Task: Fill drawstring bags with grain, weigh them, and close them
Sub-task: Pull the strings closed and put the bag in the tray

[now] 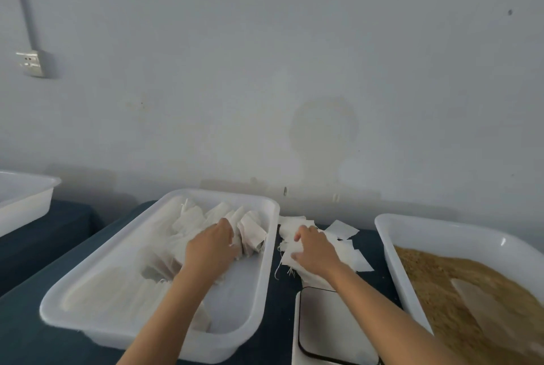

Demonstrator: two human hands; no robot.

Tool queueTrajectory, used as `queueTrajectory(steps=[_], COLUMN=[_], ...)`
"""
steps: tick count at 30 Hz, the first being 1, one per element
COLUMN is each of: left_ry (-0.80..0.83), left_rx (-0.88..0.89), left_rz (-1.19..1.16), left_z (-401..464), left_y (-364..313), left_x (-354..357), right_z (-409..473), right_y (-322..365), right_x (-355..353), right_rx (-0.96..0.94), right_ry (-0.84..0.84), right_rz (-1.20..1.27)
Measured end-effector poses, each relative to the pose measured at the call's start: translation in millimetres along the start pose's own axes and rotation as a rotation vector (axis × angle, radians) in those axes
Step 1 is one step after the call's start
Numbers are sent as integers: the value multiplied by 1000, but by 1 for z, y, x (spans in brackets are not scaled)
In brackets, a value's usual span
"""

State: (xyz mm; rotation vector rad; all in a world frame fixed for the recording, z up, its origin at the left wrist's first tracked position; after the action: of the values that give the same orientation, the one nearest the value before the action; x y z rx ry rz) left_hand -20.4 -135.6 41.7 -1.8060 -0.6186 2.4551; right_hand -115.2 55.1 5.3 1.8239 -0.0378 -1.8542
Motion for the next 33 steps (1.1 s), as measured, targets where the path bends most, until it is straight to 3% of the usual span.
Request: queueTrajectory(steps=[3, 14, 28, 33], left_ry=[60, 161, 160, -52], left_rx=[22, 73, 65, 70], left_rz=[-1, 19, 32, -119], left_z=[9, 12, 6, 8], left_y=[-8, -6, -3, -14], left_x=[13, 41, 46, 36], right_z=[0, 7, 9, -3], right_y=[-11, -26, -38, -38], right_x=[23, 40, 28, 2], right_rx=[22, -35, -124, -20], right_ry=[52, -77, -157, -416], right_rz=[-190, -347, -208, 128])
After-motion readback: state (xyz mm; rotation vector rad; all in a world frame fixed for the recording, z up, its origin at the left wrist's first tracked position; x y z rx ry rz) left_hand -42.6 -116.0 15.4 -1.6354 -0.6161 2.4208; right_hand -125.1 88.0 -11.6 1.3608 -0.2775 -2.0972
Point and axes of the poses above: each hand's wrist, its own z-axis towards the middle knuckle, its own x-axis out of the palm, y = z × x, the point moved 1 cm from there along z, towards the middle knuckle, and after that the axes turned 2 degrees about z, right-handed, at the moved point
